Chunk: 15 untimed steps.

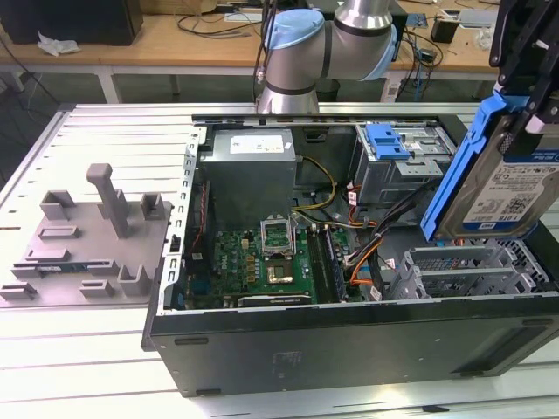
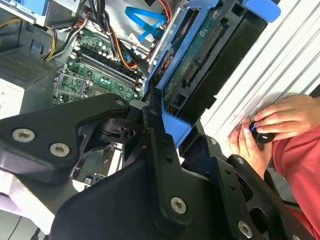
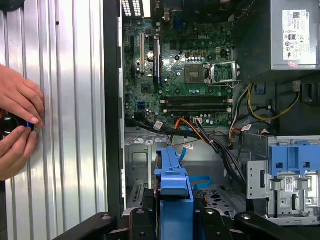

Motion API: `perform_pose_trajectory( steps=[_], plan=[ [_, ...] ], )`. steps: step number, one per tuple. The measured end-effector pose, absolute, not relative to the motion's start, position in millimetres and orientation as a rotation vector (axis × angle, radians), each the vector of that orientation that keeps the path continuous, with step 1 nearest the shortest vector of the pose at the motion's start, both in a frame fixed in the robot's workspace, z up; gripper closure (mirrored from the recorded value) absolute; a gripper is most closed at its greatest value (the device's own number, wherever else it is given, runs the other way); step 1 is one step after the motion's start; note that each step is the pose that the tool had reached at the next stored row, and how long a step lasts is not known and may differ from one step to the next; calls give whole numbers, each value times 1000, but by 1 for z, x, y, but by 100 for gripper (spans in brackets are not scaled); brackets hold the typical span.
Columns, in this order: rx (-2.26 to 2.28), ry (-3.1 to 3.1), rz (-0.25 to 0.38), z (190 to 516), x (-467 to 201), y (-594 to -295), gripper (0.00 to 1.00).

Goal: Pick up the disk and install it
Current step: 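Insert the disk into the insertion slot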

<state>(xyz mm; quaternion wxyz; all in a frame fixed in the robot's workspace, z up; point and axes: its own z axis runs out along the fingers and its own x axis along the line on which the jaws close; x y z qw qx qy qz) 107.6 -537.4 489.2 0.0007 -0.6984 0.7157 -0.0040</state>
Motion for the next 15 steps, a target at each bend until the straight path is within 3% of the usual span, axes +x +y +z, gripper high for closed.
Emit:
perform_pose_trajectory(
  steps=[15],
  plan=[
    [-2193, 2247, -13, 482, 108, -538, 63]
  ],
)
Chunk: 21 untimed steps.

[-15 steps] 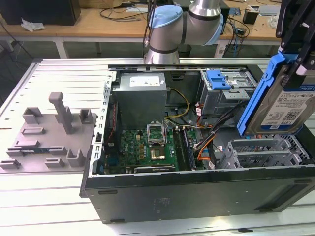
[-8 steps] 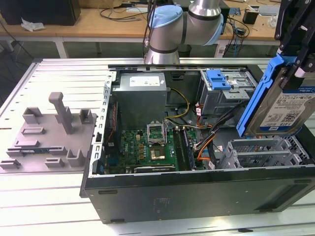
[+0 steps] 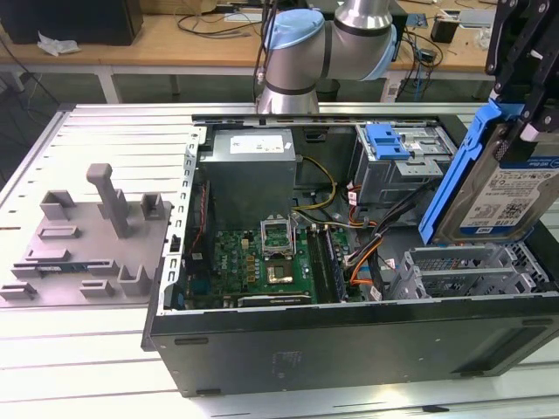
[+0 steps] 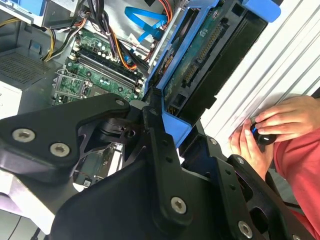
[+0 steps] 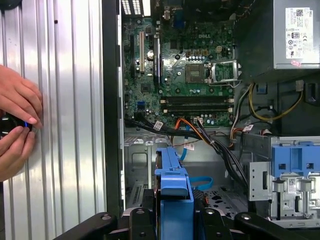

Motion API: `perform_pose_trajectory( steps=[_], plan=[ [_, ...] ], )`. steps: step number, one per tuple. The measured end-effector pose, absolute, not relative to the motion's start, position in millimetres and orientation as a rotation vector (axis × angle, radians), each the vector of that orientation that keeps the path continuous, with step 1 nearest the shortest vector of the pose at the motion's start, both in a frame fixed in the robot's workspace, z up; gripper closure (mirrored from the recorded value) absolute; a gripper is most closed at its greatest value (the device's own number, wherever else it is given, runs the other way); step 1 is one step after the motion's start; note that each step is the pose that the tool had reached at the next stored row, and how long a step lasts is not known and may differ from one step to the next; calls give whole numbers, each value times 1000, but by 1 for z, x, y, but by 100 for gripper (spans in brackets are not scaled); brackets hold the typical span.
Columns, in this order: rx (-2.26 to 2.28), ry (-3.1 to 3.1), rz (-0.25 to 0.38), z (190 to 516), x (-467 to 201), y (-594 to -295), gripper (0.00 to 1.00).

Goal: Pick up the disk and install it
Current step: 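Insert the disk into the insertion slot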

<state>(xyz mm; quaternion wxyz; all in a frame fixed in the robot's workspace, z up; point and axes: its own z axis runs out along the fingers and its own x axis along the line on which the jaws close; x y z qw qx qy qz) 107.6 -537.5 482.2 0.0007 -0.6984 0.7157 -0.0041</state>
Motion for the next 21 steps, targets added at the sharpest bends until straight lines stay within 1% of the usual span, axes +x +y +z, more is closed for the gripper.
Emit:
perform_pose_trajectory(
  steps=[21],
  plan=[
    [-2193, 2248, -13, 474, 108, -539, 63]
  ],
)
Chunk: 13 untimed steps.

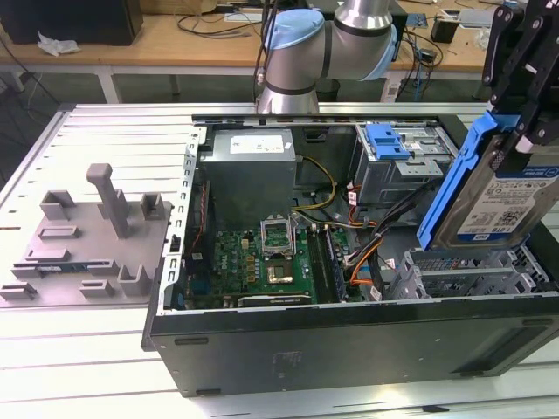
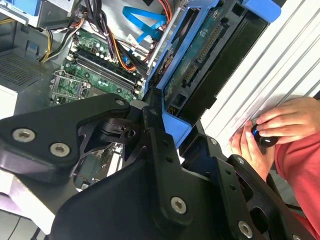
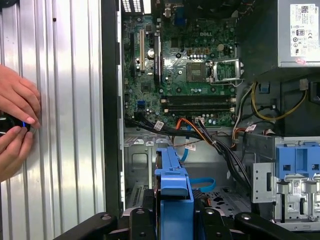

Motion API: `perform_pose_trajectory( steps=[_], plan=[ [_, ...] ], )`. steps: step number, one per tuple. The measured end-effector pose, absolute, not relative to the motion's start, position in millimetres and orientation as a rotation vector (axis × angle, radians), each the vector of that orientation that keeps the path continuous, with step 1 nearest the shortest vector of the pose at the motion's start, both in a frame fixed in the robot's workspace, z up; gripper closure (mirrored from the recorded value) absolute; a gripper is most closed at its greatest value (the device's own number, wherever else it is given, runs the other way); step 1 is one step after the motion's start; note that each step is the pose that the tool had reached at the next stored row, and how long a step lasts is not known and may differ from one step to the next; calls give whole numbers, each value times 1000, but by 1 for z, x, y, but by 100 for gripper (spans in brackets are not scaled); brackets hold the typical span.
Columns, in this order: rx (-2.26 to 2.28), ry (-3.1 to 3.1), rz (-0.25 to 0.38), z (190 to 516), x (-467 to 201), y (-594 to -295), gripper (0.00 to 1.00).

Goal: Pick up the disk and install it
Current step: 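Insert the disk into the insertion slot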

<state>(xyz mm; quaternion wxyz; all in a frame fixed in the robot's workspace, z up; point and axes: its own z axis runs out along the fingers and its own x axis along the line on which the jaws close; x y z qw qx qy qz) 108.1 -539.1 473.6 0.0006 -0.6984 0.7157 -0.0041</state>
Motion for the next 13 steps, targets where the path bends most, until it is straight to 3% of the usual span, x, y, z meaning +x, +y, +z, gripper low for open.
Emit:
perform_pose_trajectory(
  steps=[13],
  plan=[
    [-2193, 2247, -13, 468, 108, -541, 63]
  ],
)
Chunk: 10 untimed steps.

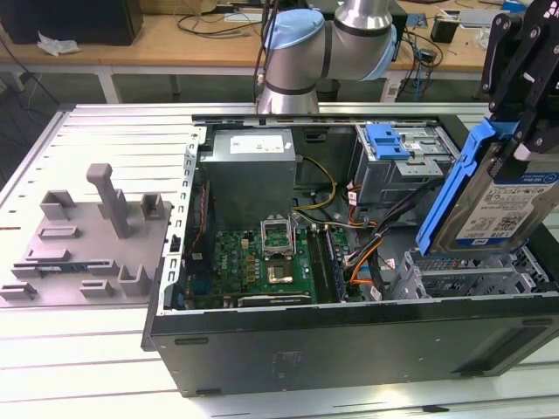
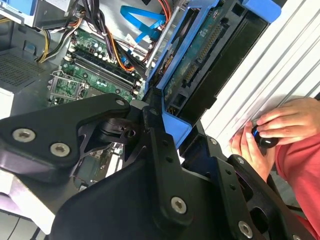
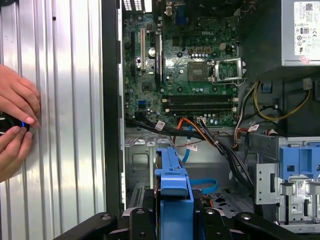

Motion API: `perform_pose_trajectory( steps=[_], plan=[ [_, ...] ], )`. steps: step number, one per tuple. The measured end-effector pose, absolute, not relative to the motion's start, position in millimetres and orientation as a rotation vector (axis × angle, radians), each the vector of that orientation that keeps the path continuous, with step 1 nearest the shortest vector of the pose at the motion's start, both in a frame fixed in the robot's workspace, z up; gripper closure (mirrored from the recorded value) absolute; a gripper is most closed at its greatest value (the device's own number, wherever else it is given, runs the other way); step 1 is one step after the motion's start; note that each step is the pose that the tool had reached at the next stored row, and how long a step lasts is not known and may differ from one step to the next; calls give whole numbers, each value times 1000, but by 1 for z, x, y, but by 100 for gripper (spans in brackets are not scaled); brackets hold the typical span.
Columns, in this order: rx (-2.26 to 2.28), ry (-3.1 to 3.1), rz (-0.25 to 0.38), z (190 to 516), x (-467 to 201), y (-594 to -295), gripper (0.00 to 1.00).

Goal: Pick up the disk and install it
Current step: 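Insert the disk into the insertion slot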

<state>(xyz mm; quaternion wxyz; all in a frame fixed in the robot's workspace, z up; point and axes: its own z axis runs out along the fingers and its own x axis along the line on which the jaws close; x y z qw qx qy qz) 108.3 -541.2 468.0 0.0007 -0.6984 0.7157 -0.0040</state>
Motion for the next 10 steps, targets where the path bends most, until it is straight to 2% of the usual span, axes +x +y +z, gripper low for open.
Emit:
perform_pose_trajectory(
  steps=[10],
  plan=[
    [-2193, 2248, -13, 464, 108, -542, 63]
  ],
)
